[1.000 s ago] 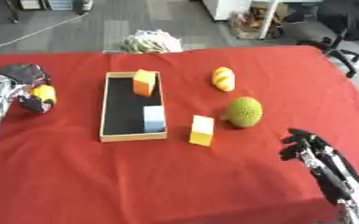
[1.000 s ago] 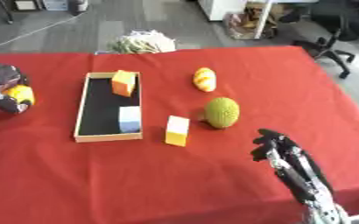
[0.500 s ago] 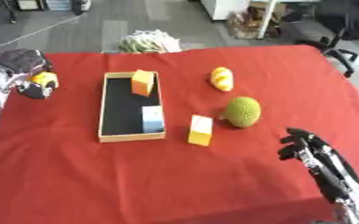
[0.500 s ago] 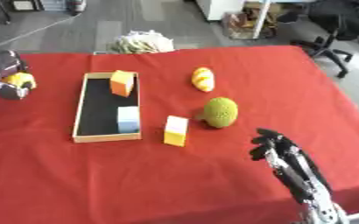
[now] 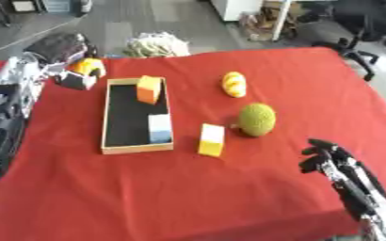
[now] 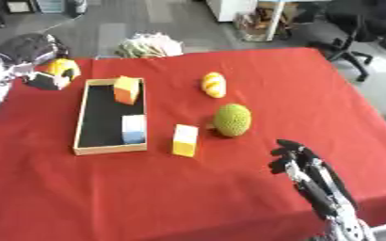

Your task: Pick up objects on the table and place them in the box.

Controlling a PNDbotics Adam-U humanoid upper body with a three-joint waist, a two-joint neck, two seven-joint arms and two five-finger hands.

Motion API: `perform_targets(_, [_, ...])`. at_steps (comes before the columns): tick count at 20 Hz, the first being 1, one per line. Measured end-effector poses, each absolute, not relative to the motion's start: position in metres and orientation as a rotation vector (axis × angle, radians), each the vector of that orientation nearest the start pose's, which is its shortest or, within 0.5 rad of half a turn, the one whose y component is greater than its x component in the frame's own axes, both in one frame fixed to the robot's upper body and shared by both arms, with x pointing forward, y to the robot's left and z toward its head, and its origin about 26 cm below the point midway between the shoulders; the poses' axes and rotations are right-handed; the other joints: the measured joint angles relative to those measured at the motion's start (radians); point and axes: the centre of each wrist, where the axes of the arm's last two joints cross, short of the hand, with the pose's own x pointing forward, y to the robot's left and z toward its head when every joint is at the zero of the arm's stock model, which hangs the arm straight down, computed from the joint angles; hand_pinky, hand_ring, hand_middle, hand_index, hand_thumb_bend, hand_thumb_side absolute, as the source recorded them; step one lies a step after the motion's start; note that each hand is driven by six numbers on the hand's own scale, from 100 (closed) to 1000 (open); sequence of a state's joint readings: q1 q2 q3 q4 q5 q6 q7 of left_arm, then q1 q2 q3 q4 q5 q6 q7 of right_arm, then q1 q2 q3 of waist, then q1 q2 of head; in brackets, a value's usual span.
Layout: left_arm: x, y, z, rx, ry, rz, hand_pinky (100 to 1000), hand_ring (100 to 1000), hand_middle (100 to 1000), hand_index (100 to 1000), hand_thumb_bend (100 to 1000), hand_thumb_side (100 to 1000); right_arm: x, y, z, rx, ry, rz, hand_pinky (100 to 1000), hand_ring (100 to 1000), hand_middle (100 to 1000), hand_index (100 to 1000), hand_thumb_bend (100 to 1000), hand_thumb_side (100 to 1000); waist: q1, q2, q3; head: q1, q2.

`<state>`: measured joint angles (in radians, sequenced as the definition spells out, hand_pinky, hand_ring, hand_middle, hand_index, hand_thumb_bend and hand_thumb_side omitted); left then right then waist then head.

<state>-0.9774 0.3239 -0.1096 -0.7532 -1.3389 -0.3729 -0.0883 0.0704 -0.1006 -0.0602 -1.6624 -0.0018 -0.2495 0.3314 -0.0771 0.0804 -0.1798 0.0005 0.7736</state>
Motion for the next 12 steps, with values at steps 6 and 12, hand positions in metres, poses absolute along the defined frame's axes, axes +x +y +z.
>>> perform_targets(6, [0.492,0.239,0.143,1.157,-1.461,-1.723,607,516,550,732,100,245,0.257,-0.280,-0.001,0.101,-1.816,0.343,597,614,658,833,100,578,0.000,0.010,-0.005,0.011,0.000])
perform_targets(12, [0.491,0.244,0.131,1.197,-1.400,-1.743,752,699,741,857,100,255,0.259,-0.280,0.000,0.103,-1.818,0.344,598,614,658,834,100,580,0.000,0.015,-0.004,0.015,0.000])
